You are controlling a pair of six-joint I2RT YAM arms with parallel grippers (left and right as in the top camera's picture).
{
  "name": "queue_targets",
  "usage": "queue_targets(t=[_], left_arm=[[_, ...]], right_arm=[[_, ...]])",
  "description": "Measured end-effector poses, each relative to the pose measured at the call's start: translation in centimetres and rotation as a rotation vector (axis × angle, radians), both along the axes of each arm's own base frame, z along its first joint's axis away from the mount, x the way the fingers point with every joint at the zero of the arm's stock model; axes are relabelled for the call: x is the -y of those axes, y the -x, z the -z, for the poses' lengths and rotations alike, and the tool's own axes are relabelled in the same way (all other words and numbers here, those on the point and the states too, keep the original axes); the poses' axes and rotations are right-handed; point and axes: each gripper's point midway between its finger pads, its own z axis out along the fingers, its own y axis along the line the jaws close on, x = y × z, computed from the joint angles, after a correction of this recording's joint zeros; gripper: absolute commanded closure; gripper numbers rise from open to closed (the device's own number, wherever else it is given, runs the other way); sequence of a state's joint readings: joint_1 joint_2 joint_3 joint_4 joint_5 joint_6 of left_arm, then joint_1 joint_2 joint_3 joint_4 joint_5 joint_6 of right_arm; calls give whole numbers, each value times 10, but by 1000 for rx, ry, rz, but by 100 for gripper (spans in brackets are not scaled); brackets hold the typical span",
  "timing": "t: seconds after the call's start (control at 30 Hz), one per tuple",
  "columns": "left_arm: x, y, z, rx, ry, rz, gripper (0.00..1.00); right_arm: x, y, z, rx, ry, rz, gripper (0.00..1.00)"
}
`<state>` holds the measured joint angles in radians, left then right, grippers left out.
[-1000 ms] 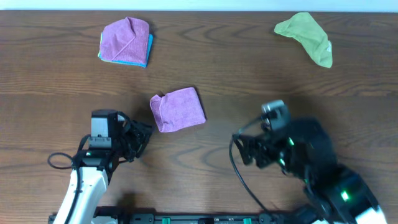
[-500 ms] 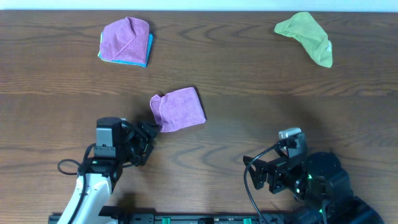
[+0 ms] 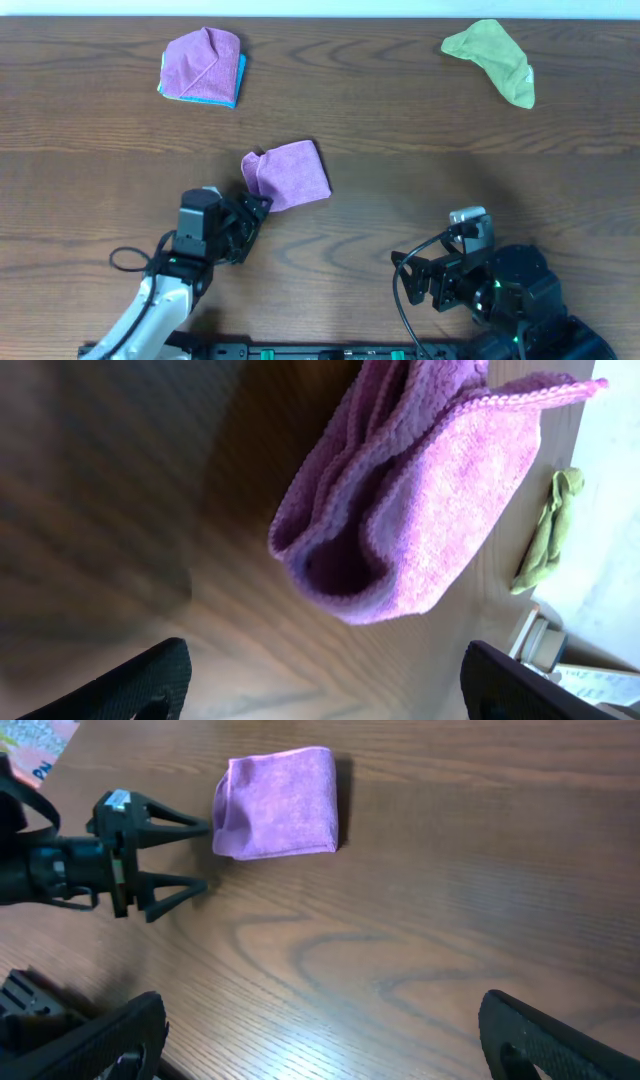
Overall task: Fold the cloth
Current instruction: 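Reach the left gripper to the folded purple cloth and grasp its edge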
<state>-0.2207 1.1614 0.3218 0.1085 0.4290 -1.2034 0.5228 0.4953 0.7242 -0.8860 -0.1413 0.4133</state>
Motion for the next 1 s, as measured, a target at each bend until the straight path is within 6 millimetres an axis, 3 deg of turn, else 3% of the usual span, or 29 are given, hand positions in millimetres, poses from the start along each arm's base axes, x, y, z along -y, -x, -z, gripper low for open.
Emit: queue_targets(t=[0.33,0.77,0.9,1.0], left_arm=[[2,-23,17,16,1,-46,13],[13,-46,17,75,52,-63,16],[23,-50,19,94,54,-55,26],[28,-51,25,93,43,-53,44]], right_arm=[[0,0,0,-2,-2,3,1],[0,0,0,-2,-2,3,1],[0,0,0,-3,-2,3,1],[0,0,0,-2,-3,3,1]])
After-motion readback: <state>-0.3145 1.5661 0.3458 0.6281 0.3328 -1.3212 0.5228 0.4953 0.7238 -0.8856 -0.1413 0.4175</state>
